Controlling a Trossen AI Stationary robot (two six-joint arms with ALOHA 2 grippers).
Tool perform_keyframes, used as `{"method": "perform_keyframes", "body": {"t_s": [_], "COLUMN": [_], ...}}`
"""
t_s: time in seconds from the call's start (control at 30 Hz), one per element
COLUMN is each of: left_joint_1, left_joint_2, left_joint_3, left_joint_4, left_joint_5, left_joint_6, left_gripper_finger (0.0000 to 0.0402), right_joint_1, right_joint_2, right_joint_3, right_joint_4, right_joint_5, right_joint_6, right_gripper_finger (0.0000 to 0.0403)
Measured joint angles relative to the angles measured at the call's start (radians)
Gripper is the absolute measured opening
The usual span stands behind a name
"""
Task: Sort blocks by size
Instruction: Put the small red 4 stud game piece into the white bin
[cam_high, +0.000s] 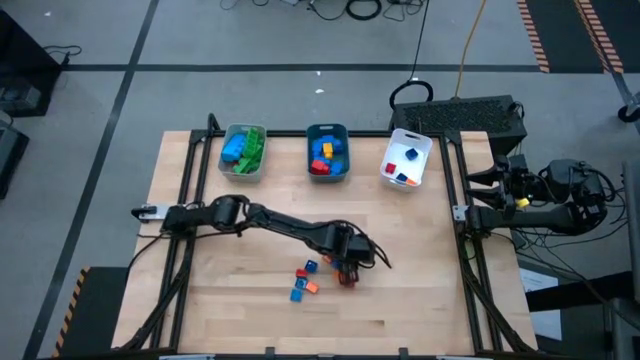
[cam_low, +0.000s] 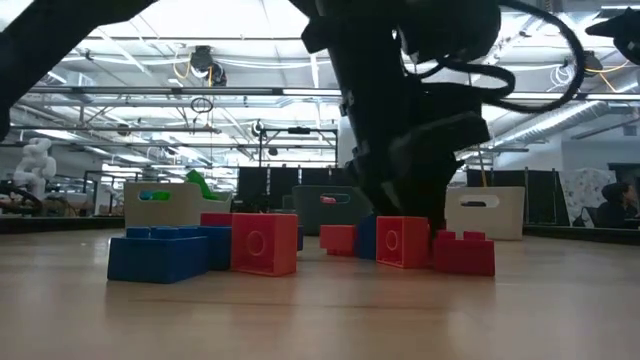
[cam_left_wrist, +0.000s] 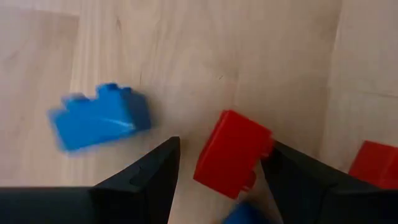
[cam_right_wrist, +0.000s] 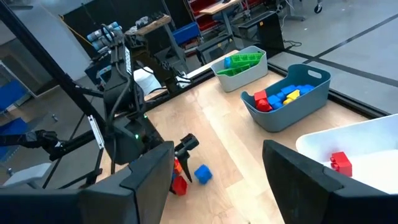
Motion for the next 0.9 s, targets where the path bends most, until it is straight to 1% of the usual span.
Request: {"method": "perform_keyframes", "body": {"t_s": [0.1,0.33,0.4,0.5,0.67,0.77,0.9], "left_joint_1": [0.006,0.017,0.020,0.021,0.028,0.043,0.088], "left_joint_2": [-0.006,-0.003,-0.003,-0.002,-0.002,-0.002,0.000], "left_joint_3": [-0.027,-0.033,-0.034,-0.025,-0.022,-0.013,0.079], "left_joint_4": [0.016,0.049,0.067,0.077,0.080,0.078,0.084], "left_joint_5": [0.012,0.022,0.022,0.022,0.073,0.123,0.143], "left_joint_6": [0.001,0.013,0.027,0.035,0.079,0.082,0.082], "left_gripper_finger": [0.0223,0.0220,0.0209,0.0176,0.0097,0.0096,0.0096], "right_joint_1": [0.000,0.000,0.000,0.000,0.000,0.000,0.000], "right_joint_2": [0.000,0.000,0.000,0.000,0.000,0.000,0.000], "right_joint_3": [0.000,0.000,0.000,0.000,0.000,0.000,0.000], "right_joint_4": [0.000,0.000,0.000,0.000,0.000,0.000,0.000], "right_joint_5": [-0.001,-0.001,0.000,0.000,0.000,0.000,0.000], "right_joint_6": [0.002,0.002,0.002,0.001,0.002,0.006,0.006], "right_gripper_finger": [0.0238,0.0238,0.0238,0.0238,0.0238,0.0238,0.0238]}}
